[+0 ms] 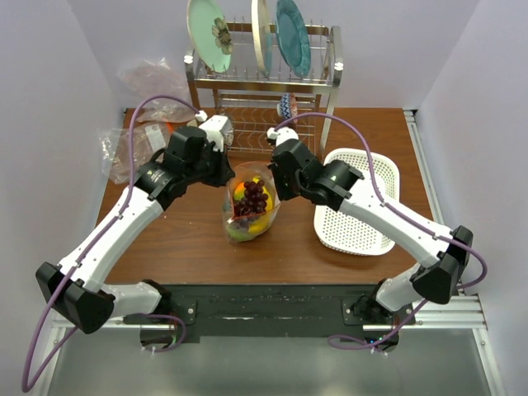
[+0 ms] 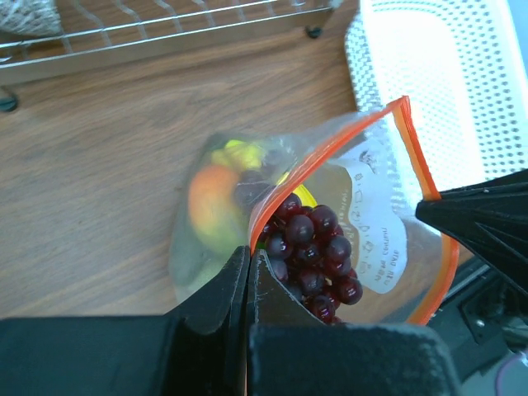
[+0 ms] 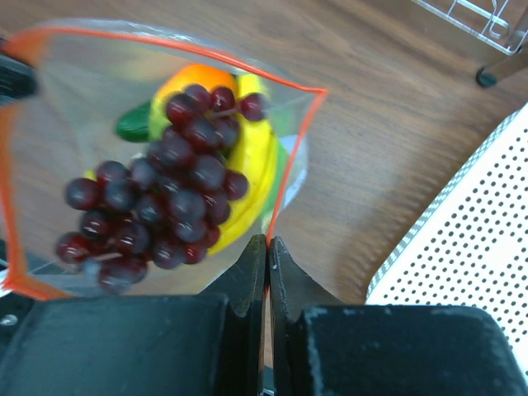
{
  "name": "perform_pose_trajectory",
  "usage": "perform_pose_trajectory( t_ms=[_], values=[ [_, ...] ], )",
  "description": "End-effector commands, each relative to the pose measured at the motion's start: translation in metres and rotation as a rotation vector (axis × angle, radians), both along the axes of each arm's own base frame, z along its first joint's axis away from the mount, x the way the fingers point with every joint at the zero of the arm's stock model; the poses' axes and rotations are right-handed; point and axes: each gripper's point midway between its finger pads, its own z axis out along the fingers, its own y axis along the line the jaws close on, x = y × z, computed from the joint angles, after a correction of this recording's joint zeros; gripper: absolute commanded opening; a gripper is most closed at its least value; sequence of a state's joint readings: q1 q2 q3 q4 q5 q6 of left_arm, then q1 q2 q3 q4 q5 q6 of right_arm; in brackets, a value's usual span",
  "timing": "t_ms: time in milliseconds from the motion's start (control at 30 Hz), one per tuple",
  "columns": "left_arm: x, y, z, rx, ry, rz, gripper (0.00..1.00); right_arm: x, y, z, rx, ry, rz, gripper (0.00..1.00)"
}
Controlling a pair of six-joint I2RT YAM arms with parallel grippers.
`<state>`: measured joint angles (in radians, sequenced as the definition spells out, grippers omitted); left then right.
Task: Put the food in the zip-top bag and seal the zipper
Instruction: Adjust the zipper food storage bag at the center of the board.
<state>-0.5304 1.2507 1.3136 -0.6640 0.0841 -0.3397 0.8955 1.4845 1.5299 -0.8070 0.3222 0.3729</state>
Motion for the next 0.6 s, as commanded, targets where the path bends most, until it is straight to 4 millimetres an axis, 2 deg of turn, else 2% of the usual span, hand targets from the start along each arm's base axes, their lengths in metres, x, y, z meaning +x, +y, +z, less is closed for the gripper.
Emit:
perform_pose_trajectory(
  t_ms=[0,67,167,200,367,400,433,467,500,533,567],
  values=[
    [-0.001,-0.033,0.043,-0.140,-0.081,-0.156,0.00,0.001,0.002,0.065,0.178,-0.106,-0.022,0.00],
    [-0.002,-0.043,0.038,-0.156,-0.068,-0.197,0.00,0.004,0.000,0.063,0.192,-0.104,-0.042,0.00],
    [-0.004,-0.054,0.027,-0.175,-0.043,-0.242,0.00,0.016,-0.012,0.045,0.191,-0.061,-0.099,0.00],
    [-0.005,-0.055,0.023,-0.180,-0.038,-0.250,0.00,0.021,-0.021,0.030,0.198,-0.019,-0.111,0.00],
    [-0.006,-0.071,0.009,-0.216,-0.009,-0.289,0.09,0.039,-0.046,0.011,0.239,0.009,-0.172,0.00],
    [-0.007,-0.074,0.007,-0.219,-0.002,-0.300,0.14,0.041,-0.050,0.010,0.236,0.012,-0.181,0.00],
    [-0.008,-0.077,0.008,-0.219,-0.005,-0.312,0.26,0.042,-0.051,0.008,0.235,0.019,-0.183,0.00],
    [-0.011,-0.080,0.010,-0.216,-0.011,-0.326,0.34,0.045,-0.056,0.006,0.232,0.023,-0.191,0.00],
    [-0.010,-0.078,0.014,-0.213,-0.030,-0.325,0.41,0.047,-0.057,0.003,0.233,0.028,-0.194,0.00],
    [-0.013,-0.076,0.023,-0.212,-0.066,-0.331,0.52,0.047,-0.056,0.002,0.242,0.038,-0.186,0.00],
    [-0.013,-0.073,0.028,-0.207,-0.091,-0.328,0.57,0.048,-0.056,0.000,0.242,0.045,-0.187,0.00]
  ],
)
